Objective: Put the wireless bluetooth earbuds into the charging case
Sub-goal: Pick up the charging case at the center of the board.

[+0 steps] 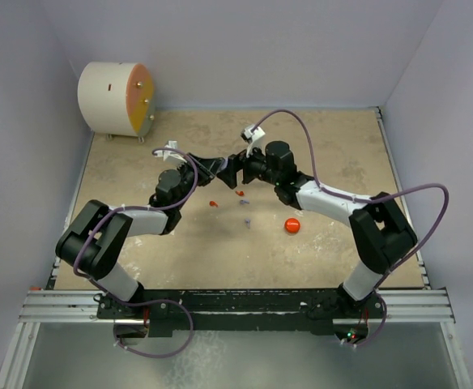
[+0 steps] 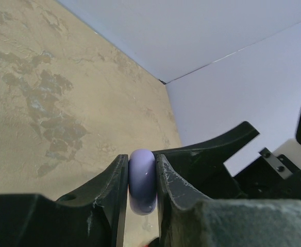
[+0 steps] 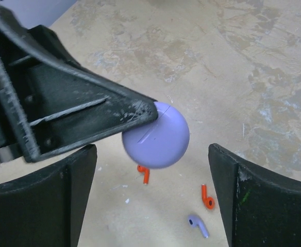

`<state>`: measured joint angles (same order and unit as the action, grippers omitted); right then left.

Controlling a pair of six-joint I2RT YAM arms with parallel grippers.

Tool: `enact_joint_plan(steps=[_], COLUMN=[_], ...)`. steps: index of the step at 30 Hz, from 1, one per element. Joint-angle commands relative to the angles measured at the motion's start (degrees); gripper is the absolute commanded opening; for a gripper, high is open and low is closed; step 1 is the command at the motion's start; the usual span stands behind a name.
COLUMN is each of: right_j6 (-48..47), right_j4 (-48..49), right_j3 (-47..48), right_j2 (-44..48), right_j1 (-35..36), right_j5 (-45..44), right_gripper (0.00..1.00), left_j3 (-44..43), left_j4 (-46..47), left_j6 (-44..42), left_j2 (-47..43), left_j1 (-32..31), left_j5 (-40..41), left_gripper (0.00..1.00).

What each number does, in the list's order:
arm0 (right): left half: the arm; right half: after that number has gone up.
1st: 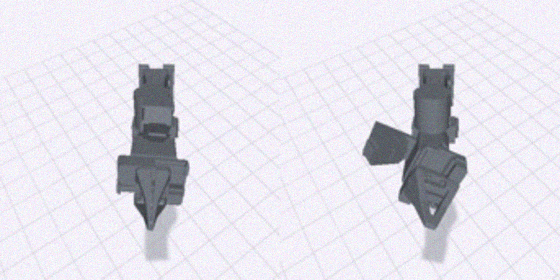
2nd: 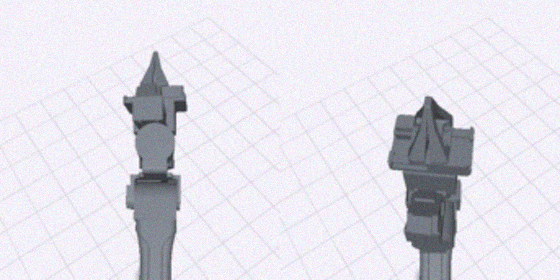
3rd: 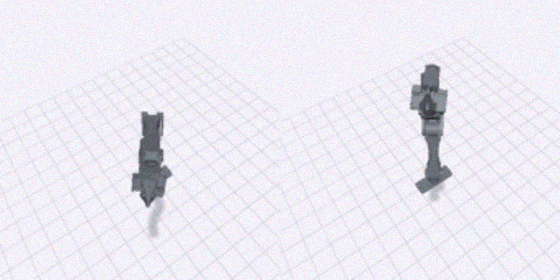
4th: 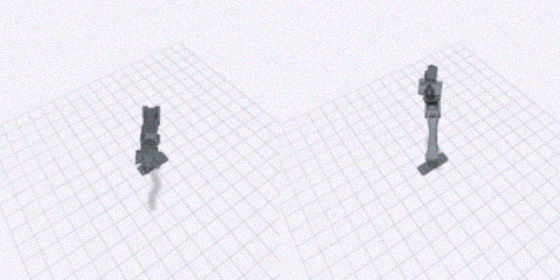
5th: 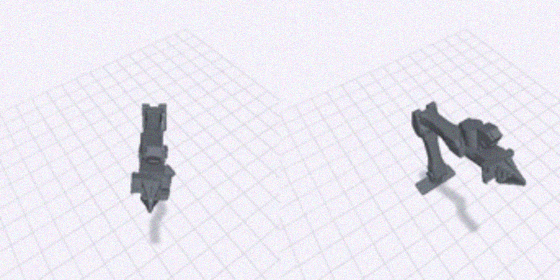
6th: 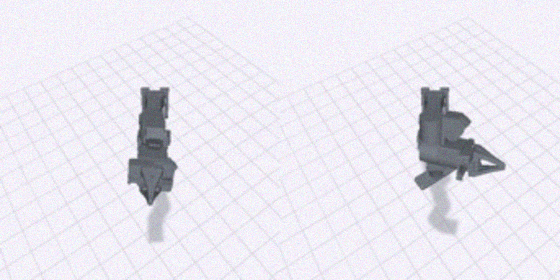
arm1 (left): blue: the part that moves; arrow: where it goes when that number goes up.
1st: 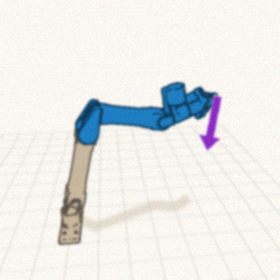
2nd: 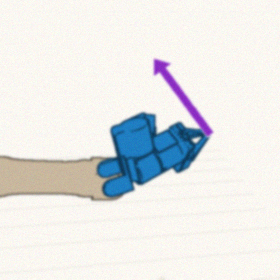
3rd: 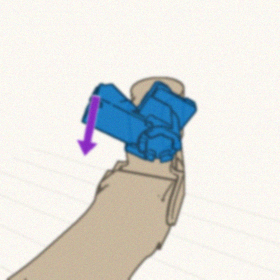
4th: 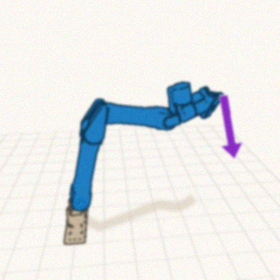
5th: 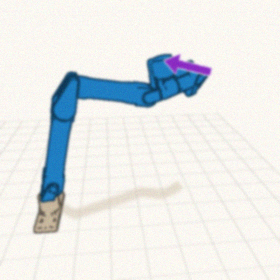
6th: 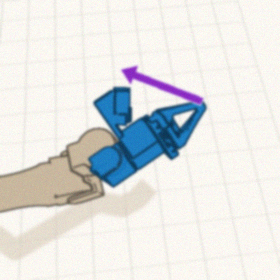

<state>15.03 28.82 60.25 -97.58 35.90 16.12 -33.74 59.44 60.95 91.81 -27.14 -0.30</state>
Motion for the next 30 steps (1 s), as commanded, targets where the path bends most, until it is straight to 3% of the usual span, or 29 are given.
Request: enact_joint_plan(steps=[1,9,14,30], right_j6=[0.9,0.4,1.1,2.7], right_j4=[1.8,-3.4,-5.3,-5.8], right_j3=[-2.1,-6.8,-6.1,-2.4], right_j2=[8.3,18.0,17.0,11.2], right_j1=[0.3,-0.2,-0.5,-1.0], right_j5=[-1.8,-14.7,-19.4,-21.3], right_gripper=[0.92,1.00,1.00,1.00], left_j3=[-0.6,-1.7,-2.2,-1.8], left_j4=[0.8,-0.5,-0.3,8.5], left_j6=[-0.5,1.0,2.9,9.4], left_j2=[-2.2,-2.2,-2.0,1.6], left_j1=[-0.5,-0.3,-0.3,0.5], left_j5=[1.7,1.6,1.1,-3.9], left_gripper=[0.00,0.00,0.00,0.00])
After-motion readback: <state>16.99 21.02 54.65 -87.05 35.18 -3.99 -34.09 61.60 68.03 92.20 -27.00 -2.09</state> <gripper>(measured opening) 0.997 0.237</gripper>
